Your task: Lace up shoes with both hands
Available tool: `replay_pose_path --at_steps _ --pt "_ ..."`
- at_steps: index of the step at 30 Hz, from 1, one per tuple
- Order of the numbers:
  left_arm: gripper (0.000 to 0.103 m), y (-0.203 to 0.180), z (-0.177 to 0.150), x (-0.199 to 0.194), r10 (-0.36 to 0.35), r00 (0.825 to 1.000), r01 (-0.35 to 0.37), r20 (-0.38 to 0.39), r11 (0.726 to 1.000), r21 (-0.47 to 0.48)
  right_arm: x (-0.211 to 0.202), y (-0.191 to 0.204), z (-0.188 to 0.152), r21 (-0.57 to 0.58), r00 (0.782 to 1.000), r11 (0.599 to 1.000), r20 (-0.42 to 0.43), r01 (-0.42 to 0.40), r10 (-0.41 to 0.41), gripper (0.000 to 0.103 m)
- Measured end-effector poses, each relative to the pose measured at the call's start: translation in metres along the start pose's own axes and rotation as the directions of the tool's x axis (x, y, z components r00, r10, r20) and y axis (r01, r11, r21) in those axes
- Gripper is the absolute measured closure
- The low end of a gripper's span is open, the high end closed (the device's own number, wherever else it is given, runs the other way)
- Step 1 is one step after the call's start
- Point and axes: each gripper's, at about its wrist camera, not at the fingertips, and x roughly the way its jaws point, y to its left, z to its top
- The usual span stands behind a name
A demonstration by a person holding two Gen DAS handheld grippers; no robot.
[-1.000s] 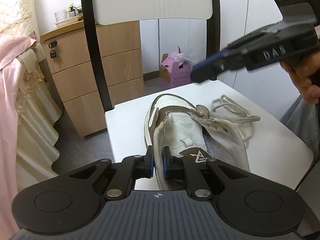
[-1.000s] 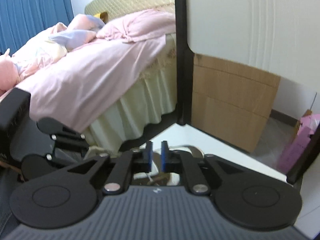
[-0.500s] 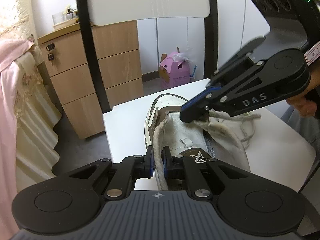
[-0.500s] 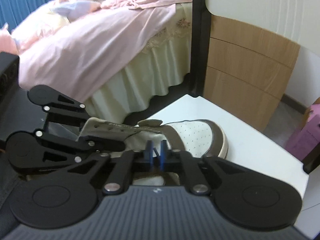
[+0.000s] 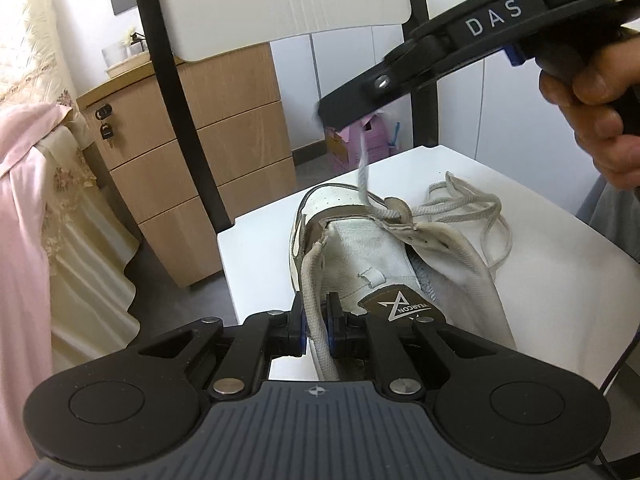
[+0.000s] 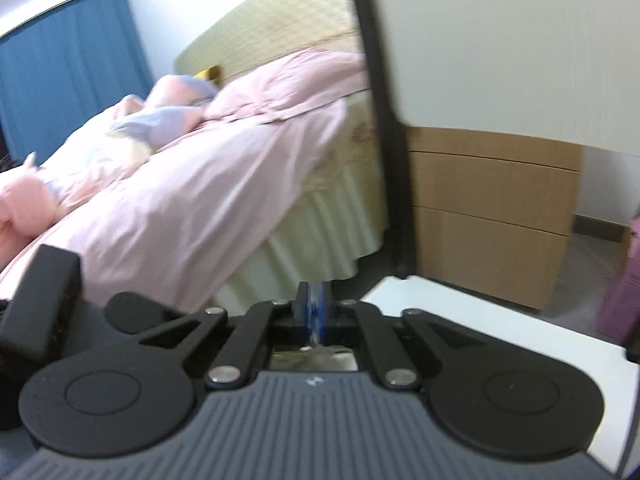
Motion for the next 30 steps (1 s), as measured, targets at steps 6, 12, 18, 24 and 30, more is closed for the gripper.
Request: replay_pose_path --at_steps 6,12,18,24,30 --pt "0.092 -0.002 0.0 0.001 0.005 1.0 -0.005 0.0 1.0 0.009 -0.016 -0.009 -0.006 0.004 0.998 0.999 -0.019 0.052 -0.052 0.064" --pt "0.092 -0.001 0.0 0.002 0.002 1.0 -0.002 0.004 1.0 0.007 0.015 0.003 -0.02 -0.06 0.988 0.998 -0.148 0.027 -0.035 0.063" --pt "0.092 0.0 -0.001 0.001 -0.005 1.0 0.005 0.011 1.0 0.006 0.033 0.006 -0.031 -0.109 0.979 0.993 -0.188 0.055 -0.075 0.074" --pt "0.092 -0.002 -0.001 0.001 0.001 1.0 -0.001 0.012 1.0 0.013 0.04 0.02 -0.038 -0.144 0.981 0.983 -0.142 0.114 -0.135 0.101" --pt "0.093 -0.009 -0.001 0.003 0.035 0.999 -0.036 0.005 0.998 0.054 0.027 0.029 -0.027 -0.099 0.99 0.988 -0.064 0.121 -0.128 0.101"
